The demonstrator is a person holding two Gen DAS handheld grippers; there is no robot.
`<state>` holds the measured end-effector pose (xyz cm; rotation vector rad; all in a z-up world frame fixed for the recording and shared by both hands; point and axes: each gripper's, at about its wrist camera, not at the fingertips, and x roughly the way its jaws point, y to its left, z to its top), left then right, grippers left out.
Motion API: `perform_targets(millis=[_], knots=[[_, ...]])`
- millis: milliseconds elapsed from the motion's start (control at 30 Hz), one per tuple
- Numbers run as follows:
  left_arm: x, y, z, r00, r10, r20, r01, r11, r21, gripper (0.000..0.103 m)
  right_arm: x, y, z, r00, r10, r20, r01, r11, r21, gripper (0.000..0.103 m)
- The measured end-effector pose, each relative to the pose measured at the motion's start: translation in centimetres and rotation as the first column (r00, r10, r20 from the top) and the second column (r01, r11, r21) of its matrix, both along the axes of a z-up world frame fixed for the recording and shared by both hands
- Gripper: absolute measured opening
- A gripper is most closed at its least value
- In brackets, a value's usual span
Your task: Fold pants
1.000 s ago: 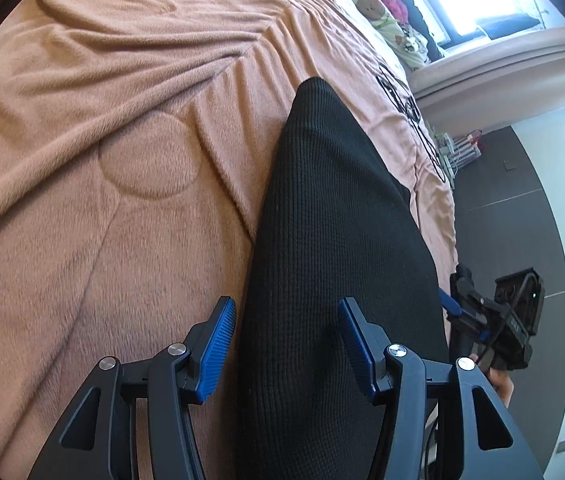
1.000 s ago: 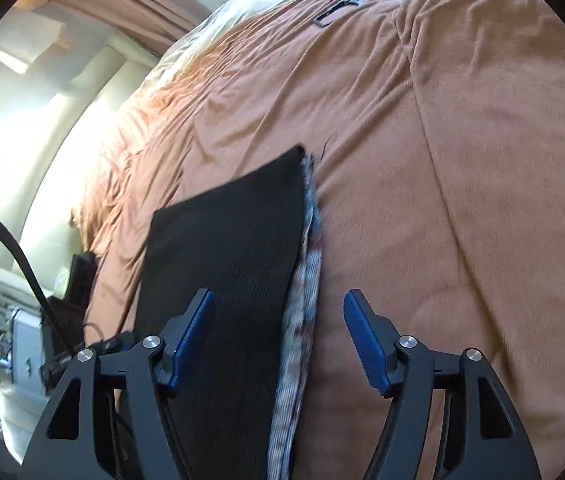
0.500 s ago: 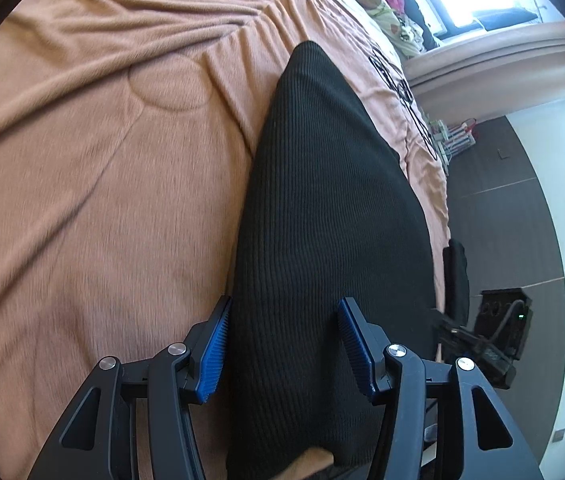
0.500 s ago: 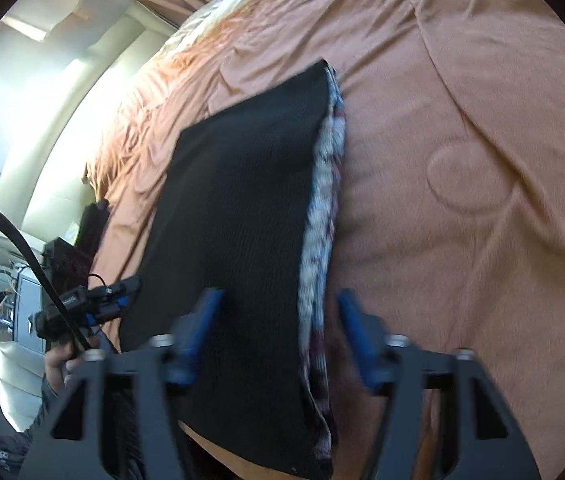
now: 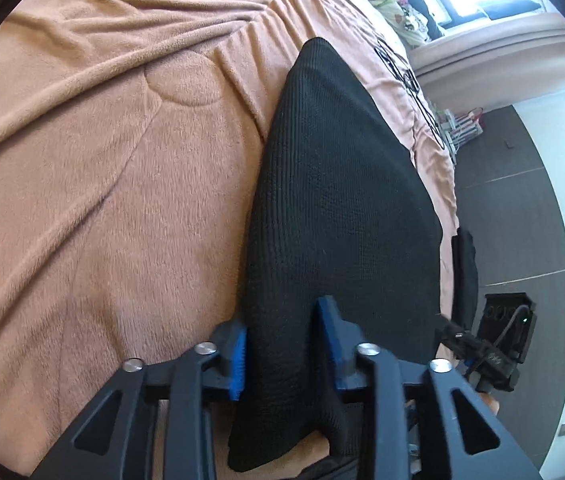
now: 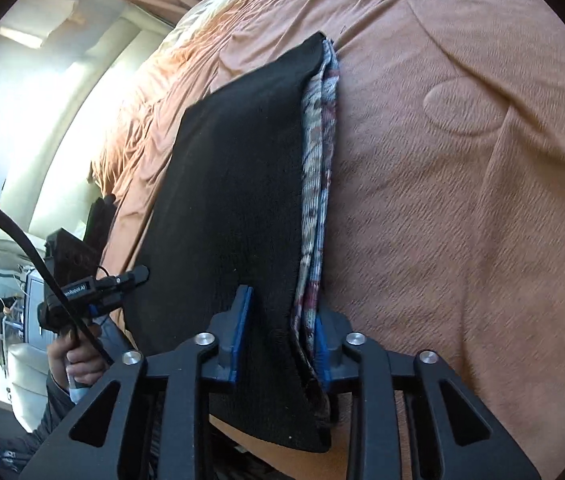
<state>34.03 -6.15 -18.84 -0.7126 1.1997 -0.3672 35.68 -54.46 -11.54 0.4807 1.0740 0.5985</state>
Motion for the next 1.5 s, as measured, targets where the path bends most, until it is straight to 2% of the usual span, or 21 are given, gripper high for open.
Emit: perform_targets(millis=[33,67,167,467,900,1000,1067,1133,1200,1267,1500], knots=[[0.2,0.0,0.0,1.0,0.005,0.005,-0.005,1.0,-0.004,0.046,0.3,-0.1,0.1,1.0,-0.018,0.008,0.018,1.0,0.008,0.064],[0.4,0.0,0.0,1.0,0.011,0.008,-0.011,1.0,-0.005,0.046,0.8,-0.6,0.1,0.999,-0.038,0.016,0.037,0.999,0.022,0.072],[1.3,0.1,-0.2,1.0,0.018,0.014,-0.018,1.0,-0.005,0.046,2.5,-1.3,-0.4,0.999,-0.037,-0.007,0.037,0.996,0.077,0.072],[4.5,0.1,-0.4,0.999,0.026,0.046,-0.026,1.0,0.004,0.046,6.1,-0.6,-2.3,1.0,0.001,-0.031,0.004,0.989,0.149,0.072],[7.9,-0.5,-0.7,0.996,0.024,0.082,-0.023,1.0,-0.014,0.046,9.6,1.3,-3.4,0.996,0.08,-0.027,-0.074,0.98,0.186,0.072],[8.4,-0.6,-0.7,0.996,0.032,0.087,-0.031,0.999,-0.014,0.046,9.9,1.6,-3.5,0.996,0.088,-0.018,-0.084,0.981,0.175,0.064],[8.5,-0.7,-0.5,0.995,0.039,0.089,-0.039,0.999,-0.004,0.038,10.1,2.0,-3.5,0.995,0.095,-0.017,-0.091,0.982,0.166,0.053],[8.3,-0.6,-0.2,0.994,0.044,0.098,-0.044,0.999,-0.001,0.023,10.1,2.0,-3.1,0.996,0.09,-0.005,-0.088,0.982,0.166,0.044],[8.1,-0.4,0.2,0.993,0.043,0.113,-0.043,0.999,-0.007,0.012,9.6,1.9,-2.4,0.996,0.086,0.02,-0.088,0.982,0.17,0.035],[7.8,-0.3,0.7,0.991,0.04,0.131,-0.038,0.999,-0.017,0.011,8.9,1.9,-1.5,0.995,0.084,0.056,-0.092,0.982,0.163,0.027],[7.1,-0.3,3.1,0.981,0.042,0.187,-0.036,0.999,-0.031,0.009,6.6,2.5,0.8,0.986,0.08,0.145,-0.1,0.986,0.134,0.022]])
